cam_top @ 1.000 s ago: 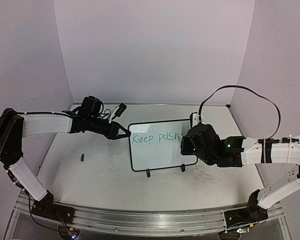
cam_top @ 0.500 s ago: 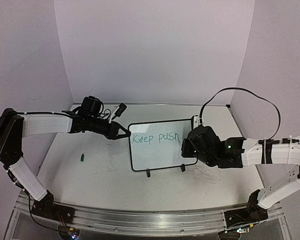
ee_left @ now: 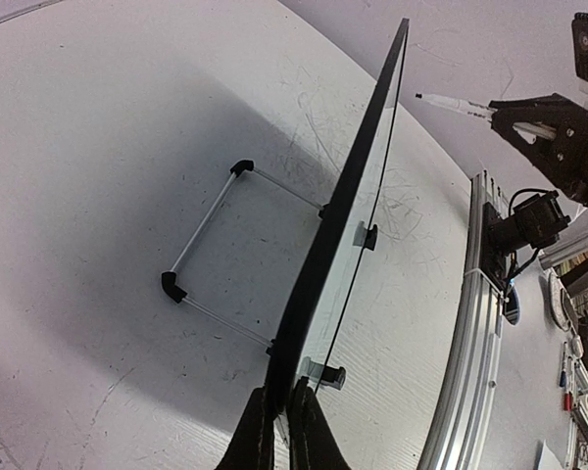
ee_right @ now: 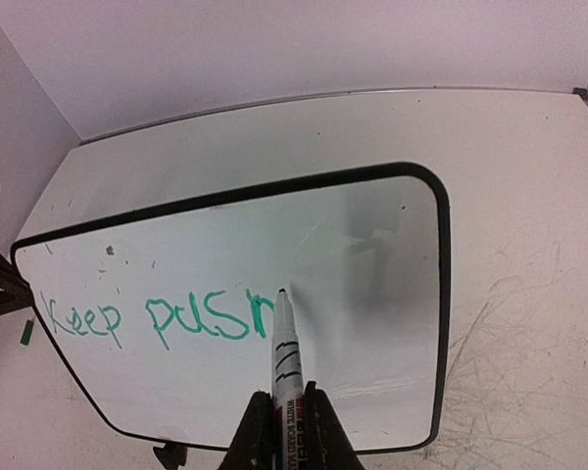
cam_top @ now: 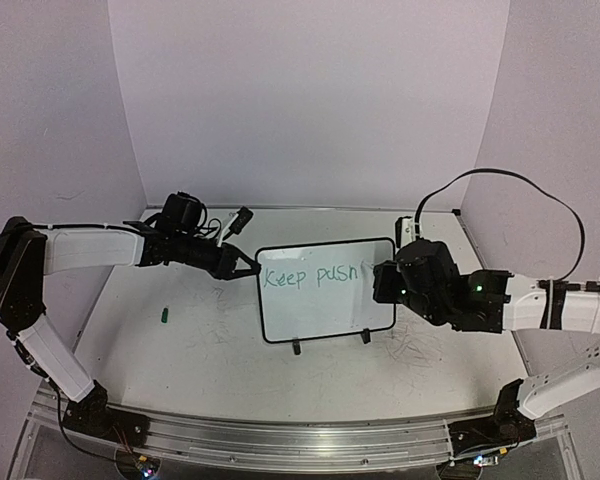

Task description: Write a sentence on the whiteboard

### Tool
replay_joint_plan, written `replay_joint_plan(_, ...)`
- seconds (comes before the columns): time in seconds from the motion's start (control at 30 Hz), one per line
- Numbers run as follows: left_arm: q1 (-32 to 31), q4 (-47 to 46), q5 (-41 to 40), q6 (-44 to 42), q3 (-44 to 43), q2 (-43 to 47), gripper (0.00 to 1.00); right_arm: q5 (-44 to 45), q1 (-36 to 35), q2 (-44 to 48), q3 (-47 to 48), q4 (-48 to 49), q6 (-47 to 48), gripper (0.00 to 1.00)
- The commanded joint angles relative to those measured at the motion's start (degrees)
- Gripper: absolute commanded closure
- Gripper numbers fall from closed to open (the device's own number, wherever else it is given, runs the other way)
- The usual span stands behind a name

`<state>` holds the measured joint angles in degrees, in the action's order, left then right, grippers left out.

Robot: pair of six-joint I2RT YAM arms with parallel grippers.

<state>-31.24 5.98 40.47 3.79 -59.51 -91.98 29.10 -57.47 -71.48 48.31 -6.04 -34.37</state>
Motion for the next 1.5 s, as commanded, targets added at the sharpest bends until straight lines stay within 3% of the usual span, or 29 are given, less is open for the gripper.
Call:
replay_joint_plan(0.0,0.31,0.00,-3.07,-1.86,-0.62,2.22,1.00,0.55,0.59,-0.20,0.24,2.84,2.40,1.00)
replay_joint_plan(0.8,0.24,0.00,-3.11,-1.95,-0.63,2.11,1.00,0.89,2.04,-4.98,1.53,2.74,1.90,1.00)
replay_joint_plan(1.2,0.22,0.04,-3.10,-1.97,-0.74,1.67,1.00,-3.01,2.09,1.23,-2.02,3.23,2.30,1.00)
replay_joint_plan(1.47,0.22,0.09,-3.09,-2.00,-0.70,1.85,1.00,-3.61,2.04,-1.06,-1.64,3.43,1.86,1.00)
